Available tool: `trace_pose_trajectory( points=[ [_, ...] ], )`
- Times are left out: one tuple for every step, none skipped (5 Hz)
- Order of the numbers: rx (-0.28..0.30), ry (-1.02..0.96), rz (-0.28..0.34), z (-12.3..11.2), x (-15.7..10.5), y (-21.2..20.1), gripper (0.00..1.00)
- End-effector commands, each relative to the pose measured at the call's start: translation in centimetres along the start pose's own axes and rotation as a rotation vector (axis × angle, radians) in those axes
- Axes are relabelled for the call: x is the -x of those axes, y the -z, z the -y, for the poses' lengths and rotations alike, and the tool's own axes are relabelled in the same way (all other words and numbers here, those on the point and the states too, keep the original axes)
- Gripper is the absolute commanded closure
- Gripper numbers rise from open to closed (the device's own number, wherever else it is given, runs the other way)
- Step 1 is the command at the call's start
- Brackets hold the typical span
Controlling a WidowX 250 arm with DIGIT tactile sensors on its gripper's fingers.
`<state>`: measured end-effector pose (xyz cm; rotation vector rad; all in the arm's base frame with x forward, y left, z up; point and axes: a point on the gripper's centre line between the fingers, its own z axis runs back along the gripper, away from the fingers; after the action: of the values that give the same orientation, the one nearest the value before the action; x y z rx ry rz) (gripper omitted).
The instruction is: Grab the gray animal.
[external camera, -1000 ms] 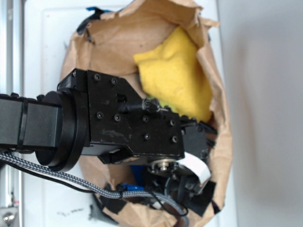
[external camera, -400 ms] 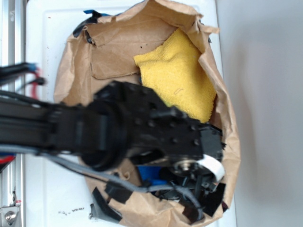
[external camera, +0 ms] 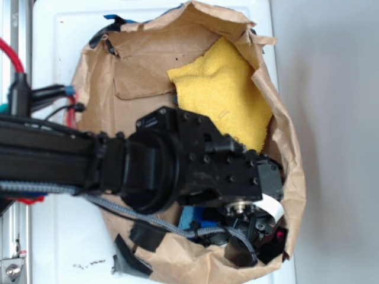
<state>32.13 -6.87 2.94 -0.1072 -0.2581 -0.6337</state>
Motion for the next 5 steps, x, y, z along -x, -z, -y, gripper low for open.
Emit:
trace_pose_trajectory(
  points=[
    [-0.015, -0.05, 0.053, -0.7, -0.1, -3.4, 1.0],
    [-0.019, -0.11, 0.023, -1.5, 2.2, -6.5, 1.0],
    [-0.048, -0.174, -0.05, -2.0, 3.8, -8.8, 1.0],
    [-0.071, -0.309, -0.124, -2.1, 4.9, -11.6, 1.0],
    [-0.068, -0.418, -0.165, -1.8, 5.0, -12.7, 1.0]
  ],
)
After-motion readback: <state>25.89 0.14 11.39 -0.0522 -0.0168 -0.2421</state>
